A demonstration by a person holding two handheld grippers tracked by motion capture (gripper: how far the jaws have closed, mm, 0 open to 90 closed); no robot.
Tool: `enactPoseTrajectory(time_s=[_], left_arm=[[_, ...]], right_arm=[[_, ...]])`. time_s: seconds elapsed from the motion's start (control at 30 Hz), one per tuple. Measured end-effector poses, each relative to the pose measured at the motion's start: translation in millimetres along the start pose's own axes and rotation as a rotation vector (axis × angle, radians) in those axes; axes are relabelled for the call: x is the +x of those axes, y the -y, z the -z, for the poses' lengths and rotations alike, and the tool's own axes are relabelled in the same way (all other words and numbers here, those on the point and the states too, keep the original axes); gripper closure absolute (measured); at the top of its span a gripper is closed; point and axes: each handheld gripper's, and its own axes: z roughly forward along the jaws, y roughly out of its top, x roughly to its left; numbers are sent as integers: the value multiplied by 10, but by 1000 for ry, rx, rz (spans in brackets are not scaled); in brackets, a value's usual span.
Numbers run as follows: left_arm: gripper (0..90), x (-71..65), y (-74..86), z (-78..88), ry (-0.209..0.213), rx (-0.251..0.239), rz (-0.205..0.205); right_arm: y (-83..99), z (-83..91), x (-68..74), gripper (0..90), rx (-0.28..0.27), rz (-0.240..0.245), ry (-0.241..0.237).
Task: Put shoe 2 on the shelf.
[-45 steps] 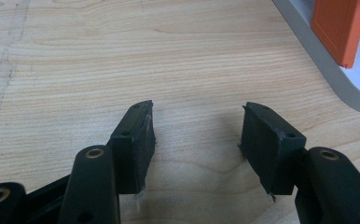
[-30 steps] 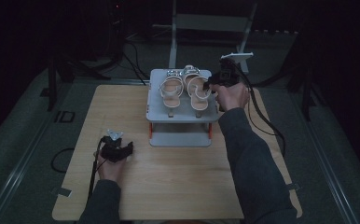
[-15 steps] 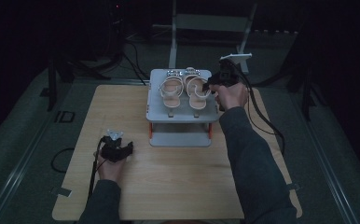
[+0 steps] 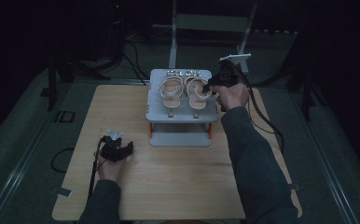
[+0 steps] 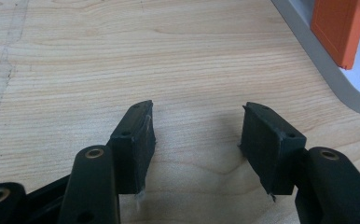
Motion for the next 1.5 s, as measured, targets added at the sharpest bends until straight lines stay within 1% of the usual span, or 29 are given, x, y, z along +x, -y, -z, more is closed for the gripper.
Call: enactPoseTrajectory(time_s=[0.13, 0.3, 0.37, 0.73, 0.87, 0.93, 0.97, 1.1, 1.2, 1.23, 1.33, 1.37, 1.43, 1.5], left_arm=[[444, 0, -1, -1, 0, 0, 0], [444, 1, -1, -2, 1, -1, 0], [444, 1, -2, -2, 1, 0, 0], [444, 1, -2, -2, 1, 1, -1], [444, 0, -2, -2, 0, 0, -2], [444, 0, -2, -2, 0, 0, -1], [444, 0, -2, -2, 0, 0, -1], [444, 2, -2, -2, 2, 0, 0], [444, 2, -2, -2, 2, 0, 0], [444, 3, -2, -2, 2, 0, 0], [444, 2, -2, -2, 2, 0, 0], [444, 2, -2, -2, 2, 1, -1], [444, 1, -2, -2, 1, 1, -1], [444, 0, -2, -2, 0, 1, -2]], right_arm=[[-23, -14, 5, 813, 16, 8, 2], [-44, -24, 25, 813, 31, 38, 10], [-48, -28, 23, 814, 34, 43, 10], [-68, -43, 15, 806, 50, 55, 11], [-73, -45, 16, 785, 54, 59, 8], [-79, -45, 17, 749, 59, 64, 1], [-83, -44, 18, 717, 57, 68, -6], [-88, -37, 34, 660, 35, 99, -16], [-85, -21, 61, 648, 20, 123, -6], [-84, -13, 69, 648, 12, 125, -5], [-86, 18, 96, 610, -2, 142, 2], [-85, 31, 106, 601, -8, 150, 3], [-90, 58, 107, 583, -17, 151, -11], [-88, 80, 100, 573, -31, 158, -6]])
